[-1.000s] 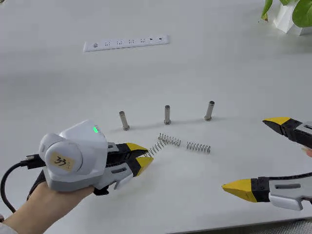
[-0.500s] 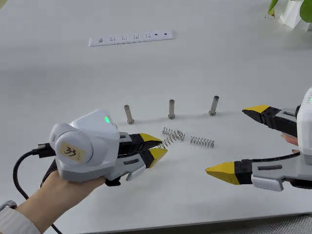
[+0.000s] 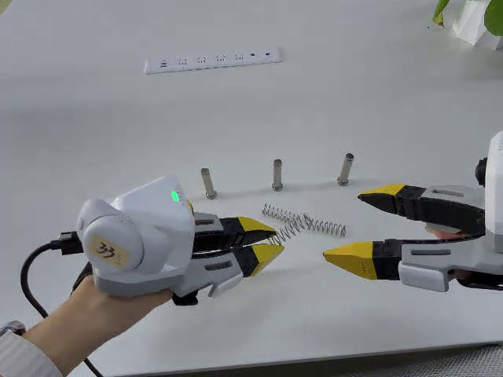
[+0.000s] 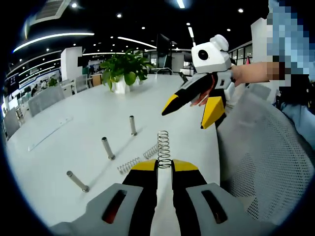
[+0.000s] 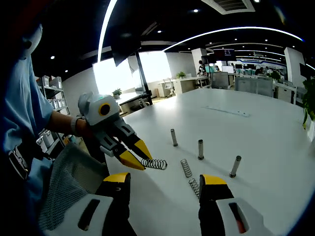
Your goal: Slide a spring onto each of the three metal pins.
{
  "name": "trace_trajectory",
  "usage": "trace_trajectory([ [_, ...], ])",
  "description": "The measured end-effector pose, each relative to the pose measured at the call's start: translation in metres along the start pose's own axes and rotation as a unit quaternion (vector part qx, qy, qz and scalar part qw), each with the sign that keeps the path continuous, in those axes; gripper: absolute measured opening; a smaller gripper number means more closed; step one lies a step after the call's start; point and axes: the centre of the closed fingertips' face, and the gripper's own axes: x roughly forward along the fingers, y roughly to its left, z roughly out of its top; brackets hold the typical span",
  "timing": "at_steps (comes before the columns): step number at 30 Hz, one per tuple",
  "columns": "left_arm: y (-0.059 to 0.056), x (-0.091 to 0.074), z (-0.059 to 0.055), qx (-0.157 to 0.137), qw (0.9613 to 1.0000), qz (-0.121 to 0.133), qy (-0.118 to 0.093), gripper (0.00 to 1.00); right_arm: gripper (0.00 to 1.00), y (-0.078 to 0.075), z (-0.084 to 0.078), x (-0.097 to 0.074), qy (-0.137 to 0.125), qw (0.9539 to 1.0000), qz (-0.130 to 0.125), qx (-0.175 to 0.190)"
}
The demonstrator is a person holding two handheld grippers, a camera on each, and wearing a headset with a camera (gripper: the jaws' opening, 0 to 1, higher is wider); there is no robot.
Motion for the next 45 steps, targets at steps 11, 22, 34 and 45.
trace_trajectory([
  [11, -0.014, -0.001, 0.005, 0.006, 0.9994, -0.034, -0.009, 0.07, 0.32, 0.012, -0.001, 0.003, 0.003, 0.9989, 0.043, 0.017],
  [22, -0.028, -0.001, 0.007, 0.013, 0.997, -0.074, -0.016, 0.07, 0.16, 0.024, -0.004, 0.002, 0.01, 0.9952, 0.093, 0.028],
  [34, -0.031, -0.004, 0.01, 0.011, 0.9958, -0.088, -0.023, 0.07, 0.11, 0.033, -0.006, 0.002, 0.014, 0.9923, 0.114, 0.046],
  [45, -0.033, -0.003, 0.007, 0.012, 0.9955, -0.091, -0.021, 0.07, 0.06, 0.035, -0.003, 0.003, 0.008, 0.9915, 0.119, 0.051],
])
